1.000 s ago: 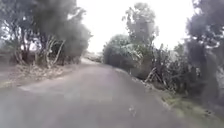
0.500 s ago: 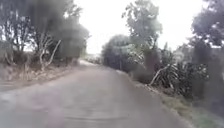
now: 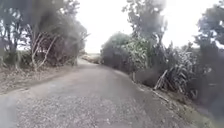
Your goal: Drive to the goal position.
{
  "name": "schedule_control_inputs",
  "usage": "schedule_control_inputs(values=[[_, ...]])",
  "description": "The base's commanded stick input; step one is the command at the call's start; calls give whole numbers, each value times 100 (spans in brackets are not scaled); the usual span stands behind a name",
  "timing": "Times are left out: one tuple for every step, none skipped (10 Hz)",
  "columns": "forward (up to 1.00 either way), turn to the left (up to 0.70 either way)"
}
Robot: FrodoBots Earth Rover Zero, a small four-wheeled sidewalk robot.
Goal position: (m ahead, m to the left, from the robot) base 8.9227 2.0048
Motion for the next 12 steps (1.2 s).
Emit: schedule_control_inputs(values=[[100, 0], [100, 0], [100, 0], [100, 0], [100, 0], [100, 0], [100, 6], [100, 23], [100, 27], [100, 0], [100, 0], [100, 0]])
